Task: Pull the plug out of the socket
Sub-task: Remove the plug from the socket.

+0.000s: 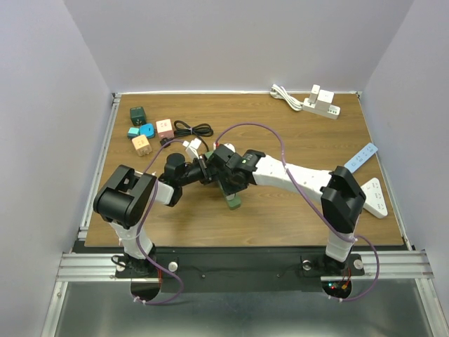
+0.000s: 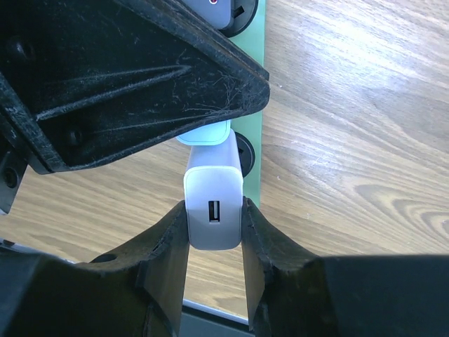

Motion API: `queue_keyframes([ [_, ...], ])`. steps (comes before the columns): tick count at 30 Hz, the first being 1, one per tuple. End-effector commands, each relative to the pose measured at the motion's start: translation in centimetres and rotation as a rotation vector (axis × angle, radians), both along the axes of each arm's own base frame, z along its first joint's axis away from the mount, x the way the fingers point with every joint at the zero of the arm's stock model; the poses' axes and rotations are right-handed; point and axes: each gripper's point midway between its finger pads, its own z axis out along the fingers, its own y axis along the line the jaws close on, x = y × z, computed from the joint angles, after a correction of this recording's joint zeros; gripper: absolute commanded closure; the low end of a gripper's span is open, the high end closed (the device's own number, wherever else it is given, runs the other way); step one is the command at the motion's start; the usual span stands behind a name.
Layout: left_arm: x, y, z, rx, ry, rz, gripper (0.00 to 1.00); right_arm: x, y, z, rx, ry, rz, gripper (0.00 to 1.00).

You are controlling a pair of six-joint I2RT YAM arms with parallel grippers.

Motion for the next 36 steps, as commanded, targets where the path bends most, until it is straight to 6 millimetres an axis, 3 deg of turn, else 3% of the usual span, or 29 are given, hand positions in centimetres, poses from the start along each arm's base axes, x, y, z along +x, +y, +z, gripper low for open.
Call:
queue_keyframes([
  [1, -7.1, 5.0, -13.1, 0.338, 0.441, 0.047, 1.00, 2.6, 0.5, 10.0, 0.171, -0.214, -0.049, 0.99],
  [5, -7.2, 5.1, -13.2, 0.342, 0.441, 0.045, 1.00, 3.5, 2.1, 12.4, 0.225, -0.247, -0.045, 1.00],
  [7, -7.3, 5.2, -13.2, 0.347, 0.439, 0.047, 1.00, 3.7, 2.1, 12.5, 0.221, -0.254, -0.041, 1.00],
  [10, -7.4, 5.0, -13.3, 0.353, 0.444, 0.040, 1.00, 3.1, 2.9, 10.0, 0.180, -0.194, 0.041, 1.00],
  [13, -7.3, 4.8, -13.5, 0.349, 0.452, 0.030, 1.00, 2.1, 3.9, 5.2, 0.122, -0.080, 0.114, 0.99],
  [15, -7.2, 4.8, -13.3, 0.347, 0.448, 0.030, 1.00, 1.6, 4.9, 4.2, 0.149, -0.049, 0.164, 1.00],
  [19, -7.0, 4.7, -12.9, 0.348, 0.434, 0.030, 1.00, 0.6, 4.9, 1.5, 0.146, -0.007, 0.216, 0.99],
  [20, -7.0, 4.7, -12.9, 0.347, 0.435, 0.031, 1.00, 0.6, 4.8, 1.1, 0.139, -0.003, 0.218, 0.96],
  [21, -7.0, 4.6, -12.8, 0.346, 0.434, 0.028, 1.00, 0.5, 4.9, 0.7, 0.137, 0.008, 0.229, 0.77],
  [22, -7.0, 4.6, -12.7, 0.343, 0.432, 0.028, 1.00, 0.3, 4.9, 0.4, 0.135, 0.015, 0.232, 0.64],
  [24, -6.9, 4.5, -12.6, 0.340, 0.429, 0.027, 1.00, 0.0, 5.0, 0.1, 0.140, 0.029, 0.245, 0.47],
  [28, -6.7, 4.1, -12.3, 0.333, 0.422, 0.020, 1.00, 0.3, 5.1, -0.1, 0.135, 0.023, 0.235, 0.30],
  [31, -6.7, 3.7, -12.0, 0.330, 0.416, 0.011, 1.00, 0.6, 4.9, -0.4, 0.122, 0.013, 0.218, 0.32],
  [36, -6.7, 3.4, -11.9, 0.334, 0.415, 0.005, 1.00, 0.7, 4.4, -1.7, 0.092, 0.023, 0.184, 0.46],
])
